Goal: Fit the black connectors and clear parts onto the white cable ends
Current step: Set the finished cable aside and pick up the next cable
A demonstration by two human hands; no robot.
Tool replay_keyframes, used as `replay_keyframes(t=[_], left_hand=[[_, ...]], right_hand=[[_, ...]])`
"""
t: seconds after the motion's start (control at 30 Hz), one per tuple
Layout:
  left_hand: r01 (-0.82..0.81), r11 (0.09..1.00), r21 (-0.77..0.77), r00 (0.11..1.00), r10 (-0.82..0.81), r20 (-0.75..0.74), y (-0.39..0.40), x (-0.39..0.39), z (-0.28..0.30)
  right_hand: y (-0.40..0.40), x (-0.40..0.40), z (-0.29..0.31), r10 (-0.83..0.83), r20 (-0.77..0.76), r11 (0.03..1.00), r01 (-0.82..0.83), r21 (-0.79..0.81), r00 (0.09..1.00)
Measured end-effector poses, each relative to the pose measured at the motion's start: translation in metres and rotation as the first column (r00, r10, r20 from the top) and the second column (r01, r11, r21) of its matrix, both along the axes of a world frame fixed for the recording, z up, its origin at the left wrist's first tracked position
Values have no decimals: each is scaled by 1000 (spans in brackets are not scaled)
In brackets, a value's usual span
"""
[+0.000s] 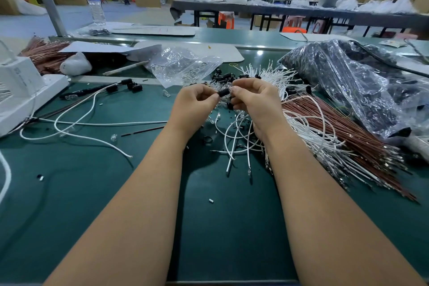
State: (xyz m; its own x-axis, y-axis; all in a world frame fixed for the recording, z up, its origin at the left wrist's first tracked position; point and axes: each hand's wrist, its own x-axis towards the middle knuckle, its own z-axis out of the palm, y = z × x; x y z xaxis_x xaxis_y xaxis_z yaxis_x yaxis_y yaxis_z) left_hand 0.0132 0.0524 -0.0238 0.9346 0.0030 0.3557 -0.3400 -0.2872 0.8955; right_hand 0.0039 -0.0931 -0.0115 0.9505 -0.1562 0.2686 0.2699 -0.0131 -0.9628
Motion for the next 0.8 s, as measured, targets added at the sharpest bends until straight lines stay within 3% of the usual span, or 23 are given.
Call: replay_keyframes(t=[0.27,0.5,0.8], left_hand=[[1,1000,-28,998,0,61,1,0,1],[-10,1000,10,996,9,84,2,-3,-1],[35,997,-63,999,-34,24,2,-1,-3]], right_hand=[[-1,-2,1,21,-22,1000,-20,12,1000],[0,-3,-1,-14,-25,997,12,-76,1000],[0,-1,-5,45,-72,997,-50,-64,996]])
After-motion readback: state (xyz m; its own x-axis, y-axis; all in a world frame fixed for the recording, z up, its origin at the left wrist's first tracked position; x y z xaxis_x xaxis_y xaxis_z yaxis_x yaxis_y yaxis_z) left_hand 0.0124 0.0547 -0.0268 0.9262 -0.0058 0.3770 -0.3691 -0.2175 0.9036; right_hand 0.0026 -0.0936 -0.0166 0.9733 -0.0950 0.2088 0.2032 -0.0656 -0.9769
